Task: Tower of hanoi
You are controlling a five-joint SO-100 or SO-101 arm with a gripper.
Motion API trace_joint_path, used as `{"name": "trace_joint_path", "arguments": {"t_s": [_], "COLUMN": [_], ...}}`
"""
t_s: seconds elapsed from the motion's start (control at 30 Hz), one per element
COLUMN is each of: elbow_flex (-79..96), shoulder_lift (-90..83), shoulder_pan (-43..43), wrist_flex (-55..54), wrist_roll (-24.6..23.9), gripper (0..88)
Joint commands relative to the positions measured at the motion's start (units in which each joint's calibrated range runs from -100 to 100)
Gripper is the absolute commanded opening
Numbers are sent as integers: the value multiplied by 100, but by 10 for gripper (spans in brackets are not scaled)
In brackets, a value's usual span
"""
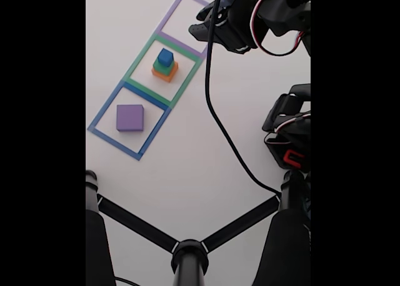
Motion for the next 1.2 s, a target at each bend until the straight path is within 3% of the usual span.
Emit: {"name": "trace_joint_path", "arguments": {"t_s": [0.0,0.2,0.53,0.83,1.17], "elbow_flex": [497,1987,4404,6885,8793], "shoulder_lift": [-457,-1098,-2396,-3029,-2788], "shoulder_pan": [122,404,678,884,861], "wrist_flex": [-371,-1253,-2734,-5243,-8133], "wrist_roll": [-5,473,473,473,473], "gripper": [170,221,303,393,418]}}
